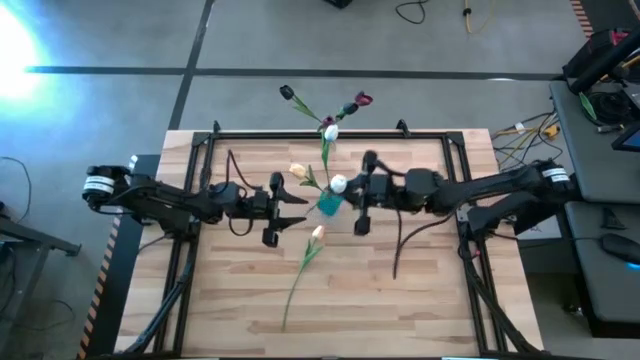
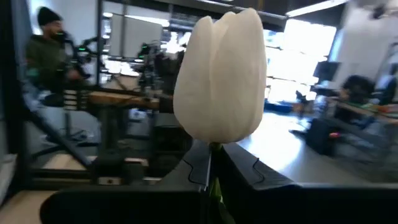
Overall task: Sort flowers into vase by color
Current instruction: Put the white tulip into the blue vase
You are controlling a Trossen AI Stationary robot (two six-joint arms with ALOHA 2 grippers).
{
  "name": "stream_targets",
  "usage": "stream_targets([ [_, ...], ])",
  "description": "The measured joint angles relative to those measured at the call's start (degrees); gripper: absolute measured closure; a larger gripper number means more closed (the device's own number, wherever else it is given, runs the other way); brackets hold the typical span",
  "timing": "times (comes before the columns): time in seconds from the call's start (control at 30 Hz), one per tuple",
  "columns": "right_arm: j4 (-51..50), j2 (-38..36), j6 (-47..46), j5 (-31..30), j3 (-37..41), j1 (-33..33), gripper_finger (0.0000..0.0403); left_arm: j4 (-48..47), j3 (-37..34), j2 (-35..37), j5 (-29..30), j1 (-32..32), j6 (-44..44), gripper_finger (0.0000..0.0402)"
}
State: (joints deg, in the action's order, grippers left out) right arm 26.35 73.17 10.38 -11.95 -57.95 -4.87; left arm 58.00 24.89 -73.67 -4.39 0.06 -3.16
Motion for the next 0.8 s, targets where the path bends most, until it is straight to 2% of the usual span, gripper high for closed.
stream_targets([
  [0.27,-7.74,-7.46,-1.41,-2.95,0.00,3.61,0.0390,-0.06,-4.75,4.37,3.04,0.52,0.47,0.0209],
  [0.57,-11.17,-8.27,-4.42,-4.76,0.00,7.87,0.0390,-0.38,-8.32,7.10,4.42,0.56,4.17,0.0210],
  [0.8,-13.20,-8.26,-5.26,-4.63,-1.50,8.29,0.0390,-0.59,-9.00,7.74,5.06,0.54,4.72,0.0210],
])
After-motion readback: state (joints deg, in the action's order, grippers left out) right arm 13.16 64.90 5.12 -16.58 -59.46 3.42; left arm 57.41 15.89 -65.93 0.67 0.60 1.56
